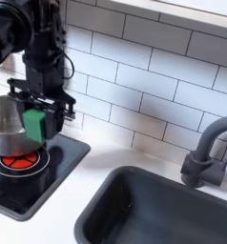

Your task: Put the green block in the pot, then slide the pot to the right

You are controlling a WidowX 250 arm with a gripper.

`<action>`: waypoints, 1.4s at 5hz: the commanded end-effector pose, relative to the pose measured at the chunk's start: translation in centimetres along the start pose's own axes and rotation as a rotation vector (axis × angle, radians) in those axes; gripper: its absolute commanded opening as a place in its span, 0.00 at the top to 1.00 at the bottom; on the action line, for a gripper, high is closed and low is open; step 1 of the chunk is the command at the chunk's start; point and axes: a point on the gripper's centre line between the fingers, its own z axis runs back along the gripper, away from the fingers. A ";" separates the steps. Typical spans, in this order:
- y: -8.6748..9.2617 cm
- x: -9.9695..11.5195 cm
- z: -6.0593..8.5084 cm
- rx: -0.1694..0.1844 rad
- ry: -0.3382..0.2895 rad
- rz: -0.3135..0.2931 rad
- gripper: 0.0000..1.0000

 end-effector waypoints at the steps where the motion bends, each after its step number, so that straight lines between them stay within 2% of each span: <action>1: 3.0 0.3 0.8 0.058 -0.051 0.045 1.00; 3: 4.2 1.8 0.8 0.132 -0.139 0.043 1.00; 4: 5.4 2.4 0.8 0.161 -0.173 0.077 1.00; 5: 5.7 3.1 1.0 0.168 -0.199 0.095 1.00; 7: 6.7 3.8 0.2 0.185 -0.217 0.115 1.00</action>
